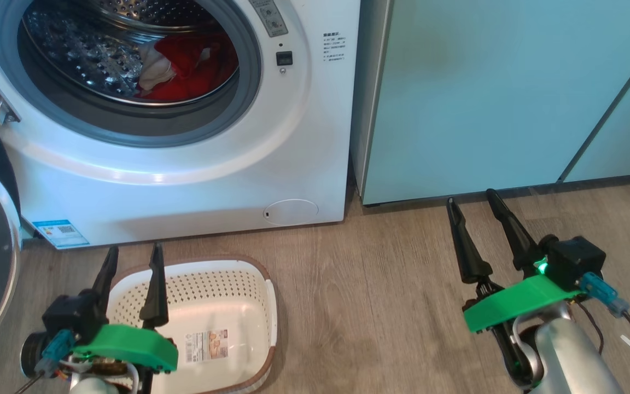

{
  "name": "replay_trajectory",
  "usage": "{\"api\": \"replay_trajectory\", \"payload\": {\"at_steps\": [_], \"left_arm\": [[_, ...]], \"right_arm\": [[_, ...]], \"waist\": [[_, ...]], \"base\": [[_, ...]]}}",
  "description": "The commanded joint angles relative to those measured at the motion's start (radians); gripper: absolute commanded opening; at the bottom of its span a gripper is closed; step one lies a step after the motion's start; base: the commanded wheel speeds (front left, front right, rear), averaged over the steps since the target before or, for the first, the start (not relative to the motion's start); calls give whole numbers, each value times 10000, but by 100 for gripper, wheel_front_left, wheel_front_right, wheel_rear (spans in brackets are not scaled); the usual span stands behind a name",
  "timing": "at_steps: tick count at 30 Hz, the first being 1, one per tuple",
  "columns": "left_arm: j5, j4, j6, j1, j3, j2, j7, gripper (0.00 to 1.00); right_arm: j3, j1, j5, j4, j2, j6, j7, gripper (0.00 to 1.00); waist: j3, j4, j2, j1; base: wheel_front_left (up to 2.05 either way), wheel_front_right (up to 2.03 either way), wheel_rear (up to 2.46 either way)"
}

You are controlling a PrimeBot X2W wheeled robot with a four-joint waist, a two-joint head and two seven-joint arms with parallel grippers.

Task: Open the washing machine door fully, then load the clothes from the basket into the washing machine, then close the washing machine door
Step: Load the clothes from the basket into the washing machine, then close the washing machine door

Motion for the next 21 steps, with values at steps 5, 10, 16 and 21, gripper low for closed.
{"api": "replay_trajectory", "payload": {"at_steps": [5,10,16,21], "left_arm": [[122,-420,103,-245,264,46,-95,100],[153,-432,155,-252,234,46,-95,100],[103,-466,170,-264,211,46,-95,100],[53,-429,162,-263,188,46,-95,100]], "right_arm": [[202,-103,-10,-332,73,0,-92,100],[237,-153,12,-327,86,0,-92,100],[229,-154,5,-321,93,0,-92,100],[242,-171,6,-317,98,0,-92,100]], "waist": [[-12,-24,-1,1],[-18,-22,-1,1],[-19,-11,-1,1],[5,-13,-1,1]], "base": [[0,0,0],[0,0,0],[0,0,0],[0,0,0]]}}
